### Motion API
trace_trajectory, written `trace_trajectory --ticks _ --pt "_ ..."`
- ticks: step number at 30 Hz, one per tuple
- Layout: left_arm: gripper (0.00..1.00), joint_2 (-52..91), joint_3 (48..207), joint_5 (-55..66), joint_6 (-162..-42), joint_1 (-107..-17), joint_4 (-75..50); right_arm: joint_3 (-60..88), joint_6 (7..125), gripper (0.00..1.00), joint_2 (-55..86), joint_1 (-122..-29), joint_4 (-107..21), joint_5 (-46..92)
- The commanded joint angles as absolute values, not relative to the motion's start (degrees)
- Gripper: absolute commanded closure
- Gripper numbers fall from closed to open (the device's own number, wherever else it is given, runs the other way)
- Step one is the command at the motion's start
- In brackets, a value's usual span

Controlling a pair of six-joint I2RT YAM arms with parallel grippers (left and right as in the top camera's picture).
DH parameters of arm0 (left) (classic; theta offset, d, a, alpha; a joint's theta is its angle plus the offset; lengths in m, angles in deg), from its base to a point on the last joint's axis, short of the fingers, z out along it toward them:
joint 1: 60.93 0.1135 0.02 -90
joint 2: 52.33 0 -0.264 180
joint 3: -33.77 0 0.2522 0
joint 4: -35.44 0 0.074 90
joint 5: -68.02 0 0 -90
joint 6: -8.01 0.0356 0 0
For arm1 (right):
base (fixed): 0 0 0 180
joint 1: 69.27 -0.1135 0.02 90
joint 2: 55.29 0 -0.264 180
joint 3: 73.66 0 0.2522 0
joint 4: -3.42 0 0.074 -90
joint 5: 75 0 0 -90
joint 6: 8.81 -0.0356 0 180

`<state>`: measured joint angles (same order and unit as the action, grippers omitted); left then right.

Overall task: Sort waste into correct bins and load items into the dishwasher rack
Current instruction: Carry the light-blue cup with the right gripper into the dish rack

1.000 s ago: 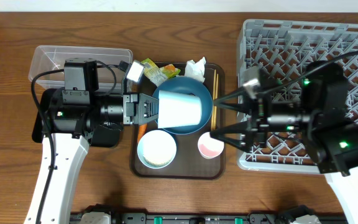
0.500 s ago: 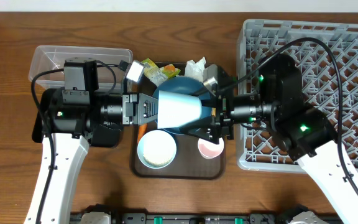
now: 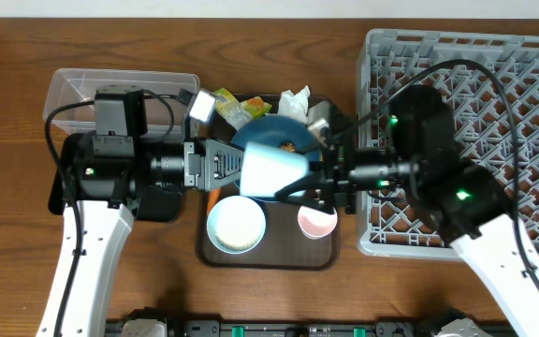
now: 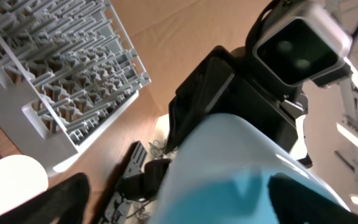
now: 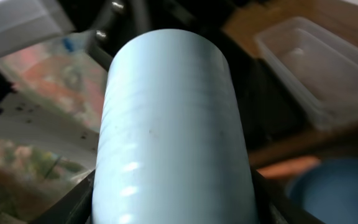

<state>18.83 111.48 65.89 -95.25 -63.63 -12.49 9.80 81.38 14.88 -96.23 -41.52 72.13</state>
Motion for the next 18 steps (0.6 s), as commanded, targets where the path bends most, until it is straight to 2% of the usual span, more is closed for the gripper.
trace_trajectory --ticks 1,6,13,18 --pt "0.00 18.7 112.3 65.9 -94.7 -62.1 -12.0 10.7 81.2 0.51 10.4 -91.4 -45.2 65.3" --pt "0.02 18.7 112.3 65.9 -95.0 -60.3 -12.0 10.7 79.5 0.53 4.6 -78.6 -57.4 54.3" --pt "0.02 18.7 112.3 65.9 -95.2 -60.2 -12.0 10.7 72.8 0.45 1.6 -58.9 -71.9 30.5" --pt "0.02 18.7 112.3 65.9 -95.2 -60.2 -11.8 10.7 66.8 0.46 3.8 -47.9 -78.0 17.1"
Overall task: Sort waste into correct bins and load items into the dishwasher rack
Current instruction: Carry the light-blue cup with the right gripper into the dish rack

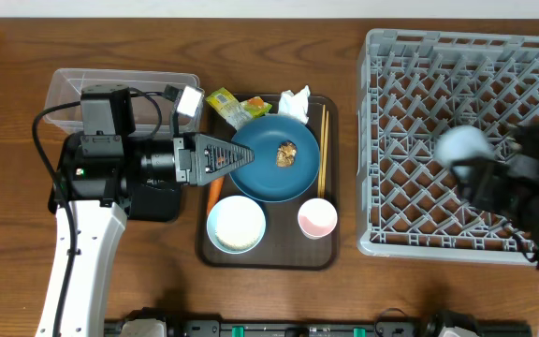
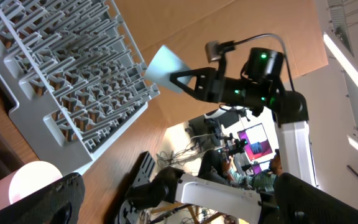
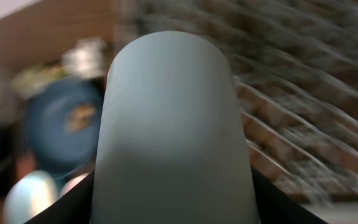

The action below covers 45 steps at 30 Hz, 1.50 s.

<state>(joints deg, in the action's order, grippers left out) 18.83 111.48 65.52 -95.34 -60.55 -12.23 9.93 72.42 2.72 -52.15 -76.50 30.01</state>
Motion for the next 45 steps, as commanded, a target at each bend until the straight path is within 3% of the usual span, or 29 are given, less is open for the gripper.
trace_trajectory --ticks 1,10,22,31,37,41,45 --pt "0.02 18.7 112.3 65.9 -95.2 -60.2 -11.9 10.7 66.2 0.46 4.5 -46.3 -79.0 15.1" --pt "0.02 18.8 112.3 66.0 -95.6 -60.3 -12.1 10.7 64.0 0.43 12.2 -39.6 -84.1 8.5" --pt "0.02 18.8 112.3 65.9 -95.6 -60.2 -12.1 10.5 63.8 0.37 25.1 -38.8 -86.7 8.9" --pt "0.02 18.8 112.3 65.9 -95.6 -60.2 -12.1 9.1 63.8 0.14 31.2 -38.8 -85.0 9.4" --pt "0.02 18.7 112.3 65.2 -95.5 -60.4 -11.8 11.0 66.8 0.12 29.3 -39.0 -83.1 16.1" --pt "0.01 18.2 112.3 52.8 -94.7 -63.1 -12.1 14.3 72.1 0.07 23.8 -39.3 -82.8 28.4" --pt "0.01 17.7 112.3 27.3 -94.7 -71.1 -15.4 16.2 73.8 0.06 17.3 -40.3 -80.2 41.9"
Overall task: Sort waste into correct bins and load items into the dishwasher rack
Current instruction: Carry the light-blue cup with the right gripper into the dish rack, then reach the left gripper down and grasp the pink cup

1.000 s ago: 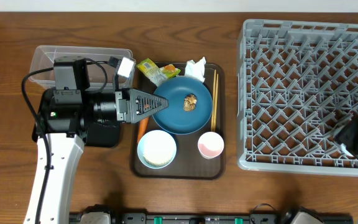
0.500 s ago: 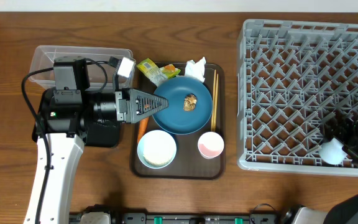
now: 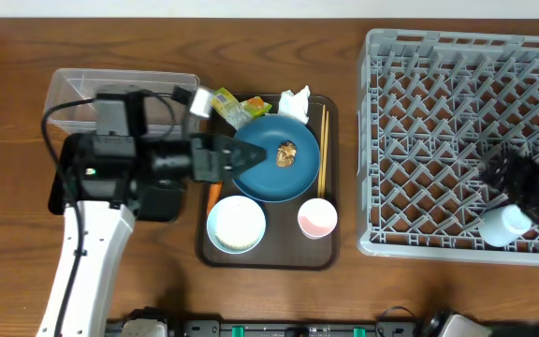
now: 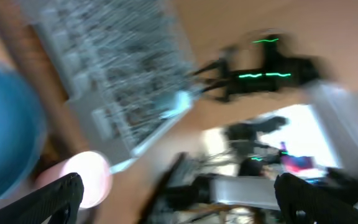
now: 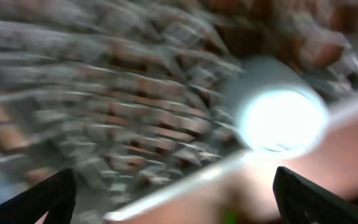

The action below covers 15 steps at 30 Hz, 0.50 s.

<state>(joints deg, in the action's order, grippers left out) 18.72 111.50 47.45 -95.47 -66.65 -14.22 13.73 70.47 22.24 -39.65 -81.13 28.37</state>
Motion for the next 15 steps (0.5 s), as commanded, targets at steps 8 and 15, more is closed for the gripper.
trace_trajectory --ticks 8,15 --pt "0.08 22.9 112.3 -9.4 -94.8 -93.1 -22.1 16.2 73.5 0.07 11.1 -41.6 -78.2 44.4" --pt "0.18 33.9 112.3 -12.4 -95.4 -101.9 -17.7 16.1 73.6 0.08 11.4 -41.6 -79.1 44.4"
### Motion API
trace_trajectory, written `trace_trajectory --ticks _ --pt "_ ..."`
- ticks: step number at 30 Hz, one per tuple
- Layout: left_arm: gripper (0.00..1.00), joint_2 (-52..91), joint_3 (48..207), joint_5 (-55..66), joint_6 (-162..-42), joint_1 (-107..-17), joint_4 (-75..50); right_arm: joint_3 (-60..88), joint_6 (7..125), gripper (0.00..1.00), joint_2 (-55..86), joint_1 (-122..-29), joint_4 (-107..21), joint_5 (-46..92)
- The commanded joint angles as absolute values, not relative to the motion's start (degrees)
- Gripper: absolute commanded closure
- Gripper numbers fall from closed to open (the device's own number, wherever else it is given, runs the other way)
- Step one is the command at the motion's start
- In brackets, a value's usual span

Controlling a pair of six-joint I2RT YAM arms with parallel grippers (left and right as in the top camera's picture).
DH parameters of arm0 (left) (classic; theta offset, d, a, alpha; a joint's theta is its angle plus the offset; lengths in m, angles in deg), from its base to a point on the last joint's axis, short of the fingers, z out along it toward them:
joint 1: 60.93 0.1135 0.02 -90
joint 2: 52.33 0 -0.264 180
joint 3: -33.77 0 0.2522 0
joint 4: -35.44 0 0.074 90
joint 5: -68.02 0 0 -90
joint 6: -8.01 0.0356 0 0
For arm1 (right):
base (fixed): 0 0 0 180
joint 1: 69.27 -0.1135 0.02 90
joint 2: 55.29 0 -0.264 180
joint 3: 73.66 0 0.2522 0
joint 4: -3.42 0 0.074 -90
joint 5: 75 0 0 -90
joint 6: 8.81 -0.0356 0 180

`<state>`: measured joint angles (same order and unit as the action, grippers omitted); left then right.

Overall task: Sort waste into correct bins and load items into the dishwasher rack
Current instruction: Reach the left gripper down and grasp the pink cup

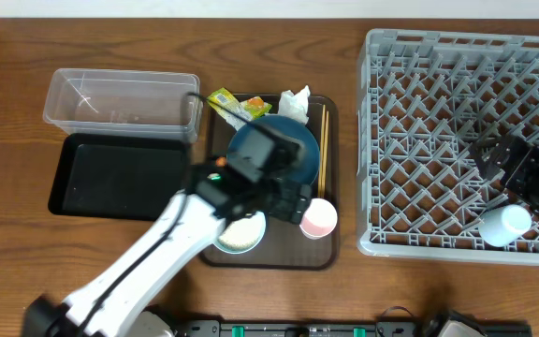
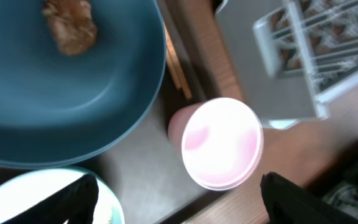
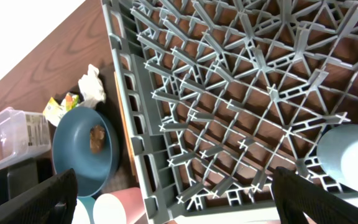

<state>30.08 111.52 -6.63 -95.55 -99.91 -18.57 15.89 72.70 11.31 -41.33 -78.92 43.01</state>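
A pale blue cup [image 1: 503, 225] stands in the front right corner of the grey dishwasher rack [image 1: 410, 56]; the right wrist view shows the cup [image 3: 350, 155] too. My right gripper [image 1: 505, 183] is open just behind it, holding nothing. My left gripper [image 1: 293, 201] is open above the brown tray [image 1: 268, 257], just over a pink cup [image 2: 219, 143]. Beside that cup lie a blue plate [image 2: 61, 93] with a food scrap [image 2: 70, 28], a white bowl [image 2: 36, 199] and chopsticks [image 1: 324, 150].
A clear plastic bin [image 1: 120, 94] and a black tray [image 1: 110, 178] lie left of the brown tray. A yellow wrapper [image 1: 227, 101] and a crumpled white napkin [image 1: 296, 98] sit at the brown tray's far end.
My left arm has reached out from the left side across the tray, and its open gripper is now over the pink cup. The right gripper stays open by the cup in the rack.
Both grippers were on the pale blue cup above the tray. Then the right gripper alone held it over the rack while the left stood open. Later the cup stood in the rack's front right corner, released. Now the left gripper is over the pink cup.
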Motion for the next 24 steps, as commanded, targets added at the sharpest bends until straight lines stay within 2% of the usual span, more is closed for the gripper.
trace_trajectory --ticks 1,6,9,11,18,24 --pt "0.19 35.5 112.3 -12.6 -95.4 -102.4 -17.1 16.1 73.6 0.08 11.4 -41.6 -79.1 44.4" --pt "0.28 42.3 112.3 -12.6 -95.6 -102.9 -15.5 16.1 73.6 0.08 11.4 -41.6 -79.4 44.4" --pt "0.40 44.8 112.3 -12.4 -95.9 -103.0 -15.5 16.1 73.6 0.08 11.4 -41.6 -79.6 44.4" --pt "0.45 46.2 112.3 -12.2 -95.9 -103.2 -15.3 16.1 73.6 0.09 11.4 -41.6 -79.5 44.4" --pt "0.81 47.5 112.3 -12.1 -96.1 -103.6 -15.3 16.1 73.6 0.09 11.4 -41.6 -79.5 43.5" --pt "0.89 44.1 112.3 -8.4 -96.3 -103.6 -15.4 16.1 73.6 0.10 11.4 -41.6 -79.6 43.5"
